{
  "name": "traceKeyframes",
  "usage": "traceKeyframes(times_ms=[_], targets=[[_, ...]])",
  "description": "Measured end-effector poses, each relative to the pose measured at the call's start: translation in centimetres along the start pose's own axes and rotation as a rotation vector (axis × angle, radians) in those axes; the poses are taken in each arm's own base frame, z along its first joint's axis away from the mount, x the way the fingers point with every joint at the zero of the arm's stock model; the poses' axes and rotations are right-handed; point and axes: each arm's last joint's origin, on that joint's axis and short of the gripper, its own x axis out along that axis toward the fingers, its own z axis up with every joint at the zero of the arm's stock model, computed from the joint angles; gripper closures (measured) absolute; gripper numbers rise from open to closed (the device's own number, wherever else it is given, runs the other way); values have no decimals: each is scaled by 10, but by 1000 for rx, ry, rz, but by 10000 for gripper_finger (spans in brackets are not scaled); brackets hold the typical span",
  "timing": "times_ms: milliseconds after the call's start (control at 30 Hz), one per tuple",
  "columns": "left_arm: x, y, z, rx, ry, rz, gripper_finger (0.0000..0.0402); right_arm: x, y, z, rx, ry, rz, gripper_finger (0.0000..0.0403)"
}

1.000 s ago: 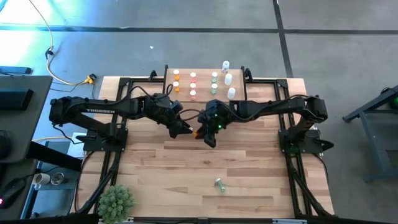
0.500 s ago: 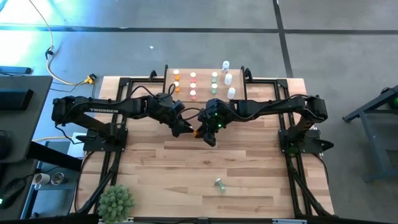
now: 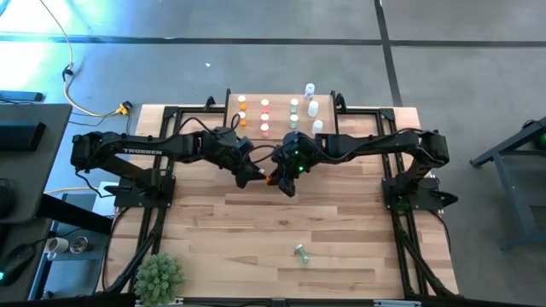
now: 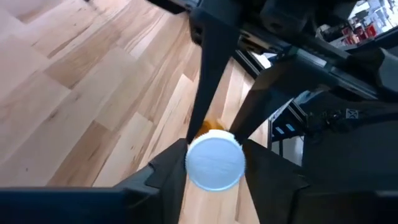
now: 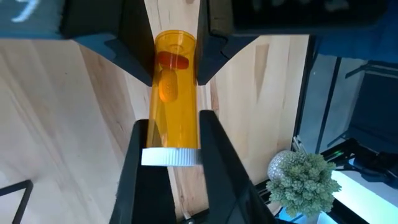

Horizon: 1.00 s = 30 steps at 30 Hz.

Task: Pick and place medicine bottles onto shelf by color
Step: Put the orange pill bottle on the shelf aligned with the orange pill bottle

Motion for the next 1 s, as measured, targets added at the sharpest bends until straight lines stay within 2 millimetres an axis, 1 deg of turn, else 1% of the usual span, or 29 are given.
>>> traceKeyframes(times_ms=[133, 267, 600, 700, 833, 900, 1000], targets=[[0, -1, 2, 9, -24, -13, 277, -1, -1, 1, 14, -4, 1, 325], [0, -2, 3, 14, -31, -17, 289, -1, -1, 1, 13, -5, 3, 325], [0, -2, 3, 15, -30, -19, 289, -1, -1, 1, 14, -5, 1, 320], [0, -2, 2, 21, -29, -21, 289, -1, -1, 1, 6, -7, -7, 301], [0, -2, 2, 32, -24, -17, 289, -1, -2, 1, 4, -6, -14, 256], [0, -2, 1, 29, -17, -13, 289, -3, -3, 1, 4, -4, -26, 232], [0, 0, 0, 36, -7, 4, 289, -13, -4, 2, 12, -3, -36, 203]])
